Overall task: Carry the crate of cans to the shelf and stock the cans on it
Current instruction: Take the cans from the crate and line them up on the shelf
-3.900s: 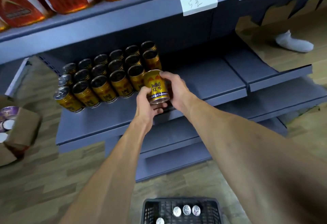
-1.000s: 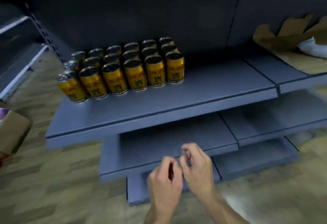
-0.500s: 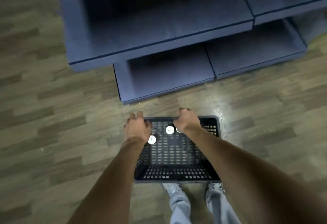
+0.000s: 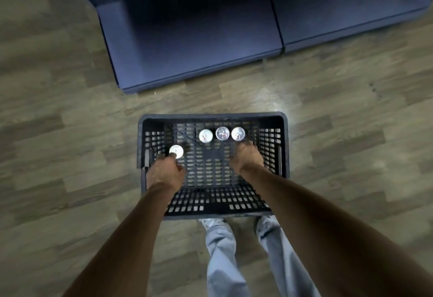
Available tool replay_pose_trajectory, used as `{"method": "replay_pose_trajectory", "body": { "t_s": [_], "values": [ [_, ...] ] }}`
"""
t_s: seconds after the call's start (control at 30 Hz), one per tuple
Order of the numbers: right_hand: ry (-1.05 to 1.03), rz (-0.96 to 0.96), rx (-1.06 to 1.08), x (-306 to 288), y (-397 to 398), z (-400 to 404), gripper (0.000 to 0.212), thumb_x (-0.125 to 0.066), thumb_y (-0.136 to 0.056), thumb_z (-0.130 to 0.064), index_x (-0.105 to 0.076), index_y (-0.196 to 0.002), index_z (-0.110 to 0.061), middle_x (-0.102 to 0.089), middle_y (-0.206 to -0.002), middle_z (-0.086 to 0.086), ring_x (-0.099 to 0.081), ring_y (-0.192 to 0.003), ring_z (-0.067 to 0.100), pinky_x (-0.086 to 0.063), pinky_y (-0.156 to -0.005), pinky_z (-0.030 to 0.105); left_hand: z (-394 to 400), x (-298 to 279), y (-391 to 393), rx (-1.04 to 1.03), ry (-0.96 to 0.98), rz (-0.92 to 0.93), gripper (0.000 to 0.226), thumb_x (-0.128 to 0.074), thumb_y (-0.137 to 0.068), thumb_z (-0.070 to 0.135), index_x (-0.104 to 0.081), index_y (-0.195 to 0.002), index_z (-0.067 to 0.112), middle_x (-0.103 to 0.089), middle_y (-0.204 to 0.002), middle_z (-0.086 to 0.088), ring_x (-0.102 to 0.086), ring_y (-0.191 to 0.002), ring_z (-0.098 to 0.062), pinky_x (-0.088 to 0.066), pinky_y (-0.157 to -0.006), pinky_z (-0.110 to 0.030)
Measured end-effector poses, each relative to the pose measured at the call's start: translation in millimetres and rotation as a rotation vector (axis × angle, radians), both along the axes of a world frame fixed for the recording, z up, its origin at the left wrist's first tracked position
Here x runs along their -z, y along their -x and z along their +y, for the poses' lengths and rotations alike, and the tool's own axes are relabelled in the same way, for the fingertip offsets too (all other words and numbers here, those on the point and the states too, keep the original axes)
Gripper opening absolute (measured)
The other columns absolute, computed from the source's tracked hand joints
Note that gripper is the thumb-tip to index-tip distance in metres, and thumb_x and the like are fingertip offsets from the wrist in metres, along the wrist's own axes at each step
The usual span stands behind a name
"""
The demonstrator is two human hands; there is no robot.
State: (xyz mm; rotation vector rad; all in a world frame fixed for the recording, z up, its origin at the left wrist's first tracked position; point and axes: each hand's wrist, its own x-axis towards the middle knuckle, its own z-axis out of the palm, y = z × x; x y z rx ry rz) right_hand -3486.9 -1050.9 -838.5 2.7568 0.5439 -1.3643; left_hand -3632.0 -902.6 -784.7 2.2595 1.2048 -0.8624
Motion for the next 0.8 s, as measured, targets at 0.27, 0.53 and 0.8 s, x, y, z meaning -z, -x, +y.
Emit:
{"method": "replay_pose_trajectory", "body": {
  "t_s": [0.27, 0.53, 0.8],
  "values": [
    [0.036, 0.015, 0.004, 68, 8, -10, 0.049, -0.052, -0.097, -0.018, -0.04, -0.144, -0.011, -0.031, -0.152, 0.02, -0.037, -0.137, 0.034, -0.043, -0.107, 0.043, -24, 61, -24, 0.015, 0.058, -0.017, 0.045, -0.053, -0.096, 0.031, -0.043, -0.139, 0.024, -0.058, -0.121, -0.009, -0.057, -0.109, -0.027, -0.045, -0.088, -0.036],
    [0.007, -0.065, 0.084, 124, 7, -9, 0.048, -0.055, -0.092, -0.011, -0.043, -0.139, -0.014, -0.03, -0.146, 0.017, -0.039, -0.127, 0.033, -0.048, -0.093, 0.041, -30, 116, -49, 0.042, 0.046, -0.045, 0.042, -0.056, -0.095, 0.031, -0.048, -0.135, 0.02, -0.061, -0.115, -0.009, -0.059, -0.105, -0.028, -0.047, -0.085, -0.038],
    [0.026, -0.114, -0.051, 181, -5, -11, 0.083, -0.068, -0.089, -0.014, -0.019, -0.155, -0.023, -0.004, -0.162, 0.025, -0.013, -0.148, 0.044, -0.042, -0.107, 0.051, -54, 156, -55, 0.063, 0.081, -0.041, 0.048, -0.052, -0.097, 0.027, -0.038, -0.142, 0.017, -0.052, -0.128, -0.016, -0.054, -0.117, -0.033, -0.044, -0.09, -0.041]
  ]
}}
